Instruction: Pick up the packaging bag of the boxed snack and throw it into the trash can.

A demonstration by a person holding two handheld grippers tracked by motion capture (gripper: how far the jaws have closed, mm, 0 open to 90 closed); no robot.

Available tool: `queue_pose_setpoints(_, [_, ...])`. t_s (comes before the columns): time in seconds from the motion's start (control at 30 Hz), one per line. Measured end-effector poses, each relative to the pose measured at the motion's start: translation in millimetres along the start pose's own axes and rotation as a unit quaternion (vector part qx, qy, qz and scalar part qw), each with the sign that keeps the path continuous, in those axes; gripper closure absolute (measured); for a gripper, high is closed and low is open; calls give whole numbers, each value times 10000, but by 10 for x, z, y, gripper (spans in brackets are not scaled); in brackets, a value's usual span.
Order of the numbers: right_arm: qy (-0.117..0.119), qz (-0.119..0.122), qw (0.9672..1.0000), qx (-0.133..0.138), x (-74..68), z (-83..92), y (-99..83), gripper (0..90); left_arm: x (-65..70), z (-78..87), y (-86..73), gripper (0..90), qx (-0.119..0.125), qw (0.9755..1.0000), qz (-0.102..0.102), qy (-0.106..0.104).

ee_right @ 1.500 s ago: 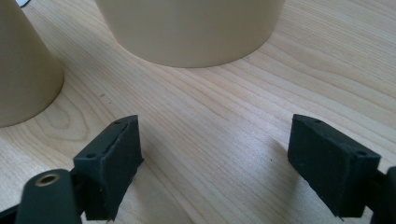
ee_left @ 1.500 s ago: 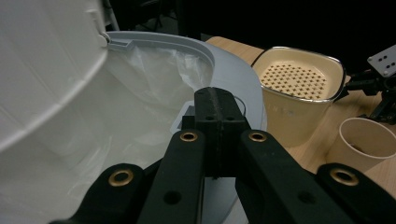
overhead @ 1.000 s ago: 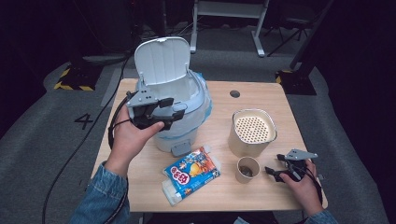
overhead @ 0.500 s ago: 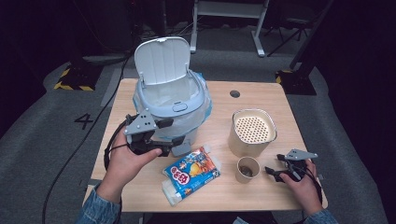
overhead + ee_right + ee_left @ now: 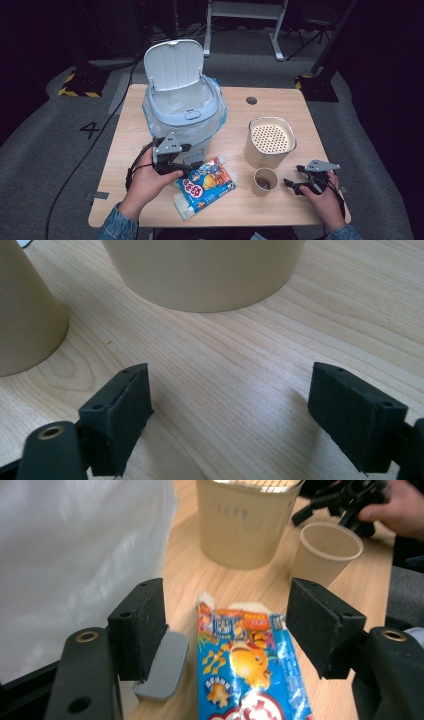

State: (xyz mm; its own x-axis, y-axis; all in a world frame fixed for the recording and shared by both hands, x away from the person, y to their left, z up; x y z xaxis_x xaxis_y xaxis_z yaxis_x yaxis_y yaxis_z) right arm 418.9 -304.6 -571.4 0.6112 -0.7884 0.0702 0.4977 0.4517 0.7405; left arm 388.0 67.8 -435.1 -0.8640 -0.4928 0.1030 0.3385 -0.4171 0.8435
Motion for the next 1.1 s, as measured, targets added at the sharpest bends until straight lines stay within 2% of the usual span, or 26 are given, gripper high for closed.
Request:
queue_pose_setpoints(0.1, [-4, 5, 10000, 4, -1, 0, 0, 179, -76, -146, -135, 325, -162, 9997, 179, -8])
queue_pose_setpoints(0.2, [-4, 2, 10000, 2, 0, 0, 0, 178, -117, -222, -206, 325, -252, 9994, 241, -10])
queue_pose_setpoints(0.23, [-1, 0, 10000, 0, 0, 0, 0, 178, -146, -296, -294, 325, -406, 9986, 331, -55])
queue_pose_setpoints(0.27, [-1, 0, 10000, 0, 0, 0, 0, 178, -146, -296, -294, 326, -406, 9986, 331, -55])
queue_pose_setpoints(0.3, [-2, 0, 10000, 1, 0, 0, 0, 178, -184, -365, -385, 327, -568, 9976, 388, -63])
queue_pose_setpoints(0.33, [-2, 0, 10000, 1, 0, 0, 0, 178, -184, -365, -385, 328, -568, 9976, 388, -63])
queue_pose_setpoints(0.37, [-2, 1, 10000, 1, 0, 0, 0, 178, -213, -428, -475, 332, -746, 9961, 458, -73])
queue_pose_setpoints(0.5, [-2, 0, 10000, 0, 0, 0, 0, 178, -234, -523, -588, 350, -941, 9940, 534, -149])
queue_pose_setpoints(0.53, [0, -1, 10000, 0, 0, 0, 0, 178, -232, -566, -633, 392, -1028, 9929, 561, -227])
queue_pose_setpoints(0.6, [0, -1, 10000, 0, 1, 0, 0, 178, -231, -582, -651, 408, -1066, 9924, 560, -263])
queue_pose_setpoints(0.7, [-3, 4, 10000, -1, 2, 0, 0, 178, -218, -663, -735, 436, -1191, 9900, 680, -342])
queue_pose_setpoints(0.73, [-3, 4, 10000, -1, 2, 0, 0, 178, -218, -663, -735, 441, -1191, 9900, 680, -342])
queue_pose_setpoints(0.77, [-2, 5, 10000, -1, 3, -1, 0, 177, -194, -692, -764, 466, -1215, 9887, 764, -424])
queue_pose_setpoints(0.93, [-1, 4, 10000, -1, 2, -1, 0, 177, -165, -730, -860, 476, -1492, 9847, 769, -468])
queue_pose_setpoints(1.0, [-1, 3, 10000, -1, 2, -1, 0, 178, -166, -744, -872, 491, -1525, 9845, 727, -460])
queue_pose_setpoints(1.03, [-2, 5, 10000, 0, 3, -1, 0, 178, -161, -741, -871, 506, -1554, 9837, 769, -476])
queue_pose_setpoints(1.07, [-2, 5, 10000, 0, 3, -1, 0, 178, -161, -741, -871, 544, -1554, 9837, 769, -476])
queue_pose_setpoints(1.1, [-1, 5, 10000, -1, 3, -1, 0, 178, -133, -753, -891, 569, -1674, 9806, 849, -570])
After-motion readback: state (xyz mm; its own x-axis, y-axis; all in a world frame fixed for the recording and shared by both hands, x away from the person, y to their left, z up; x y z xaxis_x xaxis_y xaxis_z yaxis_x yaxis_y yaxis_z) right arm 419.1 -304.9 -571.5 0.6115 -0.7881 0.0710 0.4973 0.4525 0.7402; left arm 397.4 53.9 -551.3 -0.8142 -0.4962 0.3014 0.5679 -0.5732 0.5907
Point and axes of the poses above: each handheld gripper's, and its own axes: z roughly backward along the jaws, y roughly out of its top, x roughly to its right, the point moved 10 cm from there along -z, roughly forward along the jaws, and after that the axes turned 5 degrees about -y, right-handed, at the moved point
